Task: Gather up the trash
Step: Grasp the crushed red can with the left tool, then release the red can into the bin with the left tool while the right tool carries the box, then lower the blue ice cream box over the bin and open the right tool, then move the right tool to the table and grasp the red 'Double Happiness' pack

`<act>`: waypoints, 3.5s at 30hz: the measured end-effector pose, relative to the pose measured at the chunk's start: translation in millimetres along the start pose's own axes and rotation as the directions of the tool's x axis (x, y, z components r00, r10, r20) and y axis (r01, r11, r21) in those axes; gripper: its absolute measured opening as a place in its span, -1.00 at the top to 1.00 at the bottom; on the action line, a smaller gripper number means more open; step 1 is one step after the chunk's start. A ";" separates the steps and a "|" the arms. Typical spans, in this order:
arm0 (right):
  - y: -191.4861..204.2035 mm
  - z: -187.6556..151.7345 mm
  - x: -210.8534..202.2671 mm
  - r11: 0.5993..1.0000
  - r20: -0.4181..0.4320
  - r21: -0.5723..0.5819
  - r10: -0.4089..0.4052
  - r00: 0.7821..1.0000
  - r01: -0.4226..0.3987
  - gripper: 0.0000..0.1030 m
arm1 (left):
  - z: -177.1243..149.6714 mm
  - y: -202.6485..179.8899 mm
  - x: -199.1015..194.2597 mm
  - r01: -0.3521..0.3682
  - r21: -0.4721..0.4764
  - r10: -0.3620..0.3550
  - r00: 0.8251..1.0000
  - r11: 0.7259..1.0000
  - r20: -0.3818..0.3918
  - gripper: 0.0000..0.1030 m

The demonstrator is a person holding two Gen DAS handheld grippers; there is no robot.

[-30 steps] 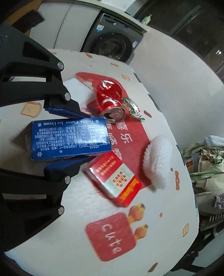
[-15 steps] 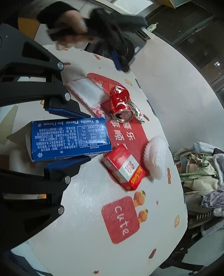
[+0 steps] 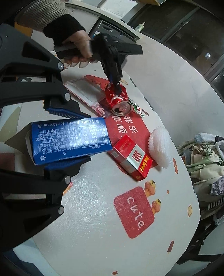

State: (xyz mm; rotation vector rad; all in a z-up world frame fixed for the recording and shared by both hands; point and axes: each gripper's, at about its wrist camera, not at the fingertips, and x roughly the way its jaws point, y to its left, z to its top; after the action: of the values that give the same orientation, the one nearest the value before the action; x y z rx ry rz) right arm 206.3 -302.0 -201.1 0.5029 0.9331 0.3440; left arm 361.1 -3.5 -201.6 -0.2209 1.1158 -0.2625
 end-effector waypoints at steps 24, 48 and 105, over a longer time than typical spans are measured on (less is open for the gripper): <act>35.3 -26.8 -54.0 0.999 0.030 -0.040 0.027 0.999 -0.025 0.16 | -128.5 -47.9 -149.0 0.117 0.297 -0.151 0.984 0.948 0.093 0.54; 56.0 -91.2 -94.9 0.990 -0.004 -0.128 0.052 0.999 -0.053 0.16 | -327.1 -89.1 -124.3 0.133 0.469 -0.096 0.990 0.873 -0.102 0.54; 90.2 -161.4 -42.6 0.956 -0.195 -0.292 -0.062 0.979 0.003 -0.88 | -307.5 -25.0 -221.5 -0.117 0.150 0.067 0.950 0.982 0.304 -0.88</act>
State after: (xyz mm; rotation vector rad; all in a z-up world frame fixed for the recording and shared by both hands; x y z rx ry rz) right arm 42.9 -205.7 -202.5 0.1837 1.0657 0.5007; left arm -11.4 29.6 -135.2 -0.0557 0.7969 -0.2290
